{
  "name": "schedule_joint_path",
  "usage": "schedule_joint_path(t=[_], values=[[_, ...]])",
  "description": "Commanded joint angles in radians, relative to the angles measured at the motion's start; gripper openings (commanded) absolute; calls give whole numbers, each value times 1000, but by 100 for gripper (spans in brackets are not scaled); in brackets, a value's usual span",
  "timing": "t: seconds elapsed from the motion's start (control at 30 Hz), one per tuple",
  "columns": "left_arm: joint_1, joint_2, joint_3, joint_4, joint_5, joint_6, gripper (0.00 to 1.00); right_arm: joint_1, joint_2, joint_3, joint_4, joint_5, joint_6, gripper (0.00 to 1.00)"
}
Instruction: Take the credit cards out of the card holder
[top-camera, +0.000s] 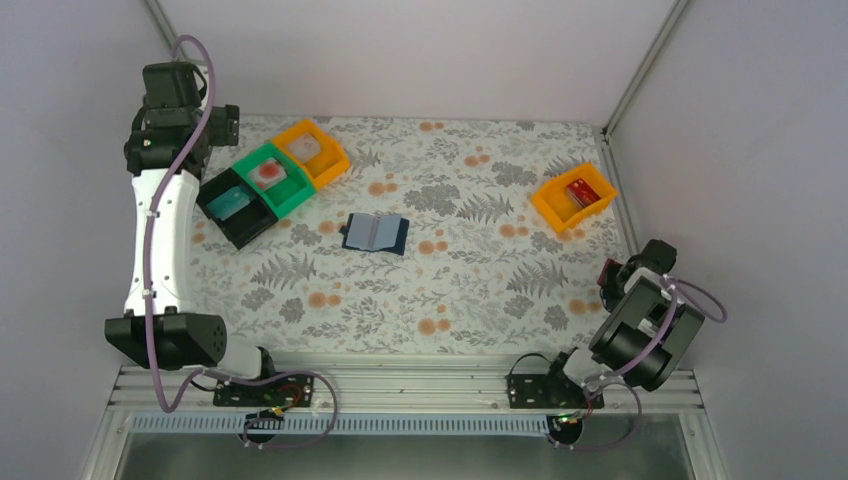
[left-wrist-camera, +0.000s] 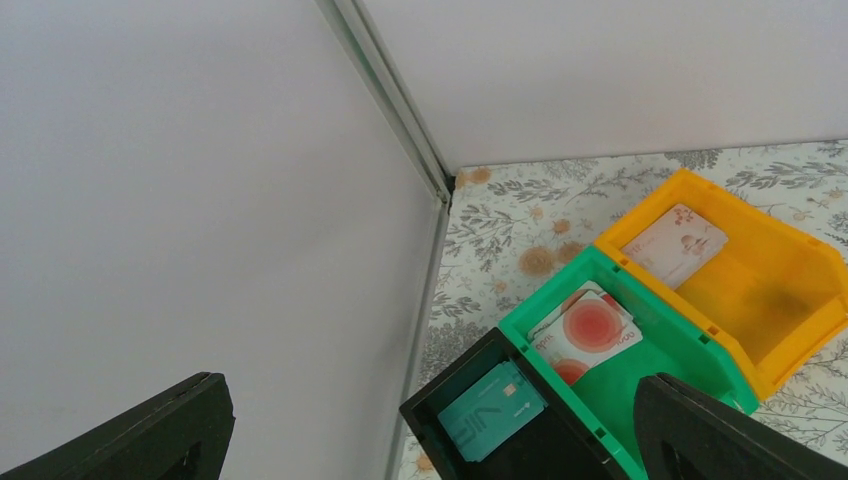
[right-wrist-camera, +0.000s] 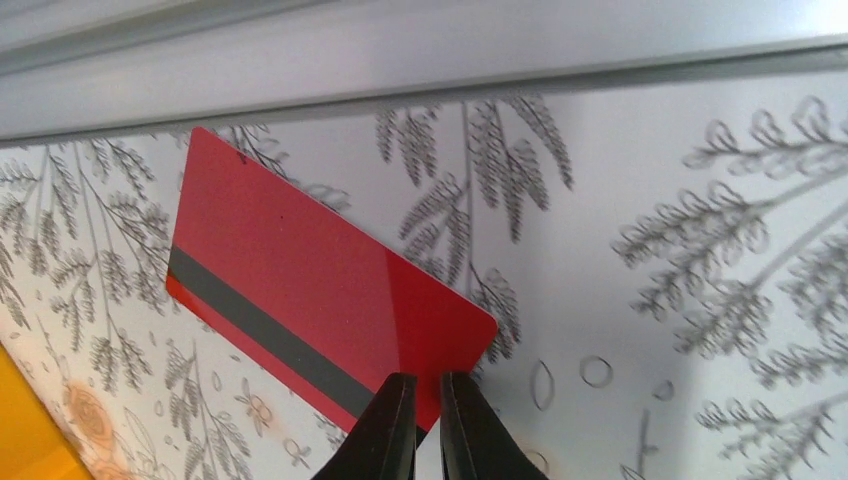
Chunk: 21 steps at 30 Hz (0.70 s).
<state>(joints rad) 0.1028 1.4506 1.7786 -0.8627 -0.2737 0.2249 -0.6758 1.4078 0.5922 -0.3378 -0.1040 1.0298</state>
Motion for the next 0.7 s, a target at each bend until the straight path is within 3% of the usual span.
schedule_joint_path(t=[0.0, 0.37, 0.67], values=[[5, 7, 31, -7, -32, 12, 100, -15, 106, -15, -13, 50, 22, 11], [5, 13, 13, 3, -61, 23, 100, -19, 191, 92, -8, 77, -73, 8], [4, 36, 18, 3, -21, 2, 100, 134, -37, 131, -77, 203, -289, 4]])
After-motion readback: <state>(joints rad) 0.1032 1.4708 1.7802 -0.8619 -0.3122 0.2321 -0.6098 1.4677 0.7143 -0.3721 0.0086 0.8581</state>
